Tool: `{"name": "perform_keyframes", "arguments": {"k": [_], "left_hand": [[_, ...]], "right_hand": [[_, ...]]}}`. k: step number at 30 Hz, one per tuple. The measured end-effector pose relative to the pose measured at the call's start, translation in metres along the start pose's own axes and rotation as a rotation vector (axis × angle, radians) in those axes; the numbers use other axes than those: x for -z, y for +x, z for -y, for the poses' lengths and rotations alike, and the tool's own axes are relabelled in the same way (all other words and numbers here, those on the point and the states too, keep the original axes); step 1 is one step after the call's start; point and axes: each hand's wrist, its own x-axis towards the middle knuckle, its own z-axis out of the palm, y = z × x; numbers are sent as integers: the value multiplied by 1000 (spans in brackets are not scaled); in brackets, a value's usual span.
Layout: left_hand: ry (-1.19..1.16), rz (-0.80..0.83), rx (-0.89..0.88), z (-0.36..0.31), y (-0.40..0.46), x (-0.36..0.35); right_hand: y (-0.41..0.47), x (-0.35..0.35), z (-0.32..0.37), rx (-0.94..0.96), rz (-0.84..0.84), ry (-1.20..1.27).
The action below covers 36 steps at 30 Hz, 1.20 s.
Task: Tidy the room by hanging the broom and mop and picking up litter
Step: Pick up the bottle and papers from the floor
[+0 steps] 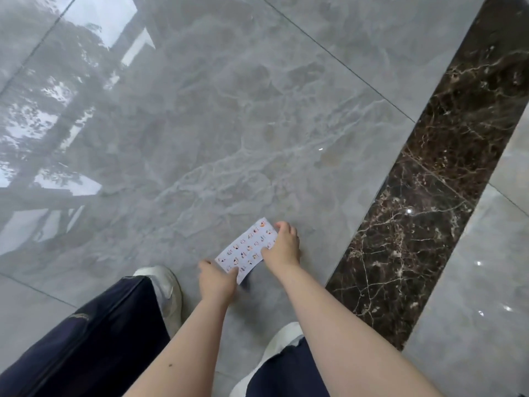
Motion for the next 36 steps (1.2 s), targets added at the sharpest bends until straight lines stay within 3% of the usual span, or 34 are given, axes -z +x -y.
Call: {"name": "perform_keyframes", "arguments": {"k": [9,17,28,36], "left_hand": [[-25,-13,5,-4,31,-10],[-73,-3,-150,-50,-24,52],[-126,-67,-379,-156,-122,212],[-219,-84,-469,-252,-153,303]], "right_hand": [[25,-17,5,-48,-34,-124],[-27,38,49,-49,-113,-71],[-134,148,197,17,-154,173],[-162,205,315,112,-213,270]]}}
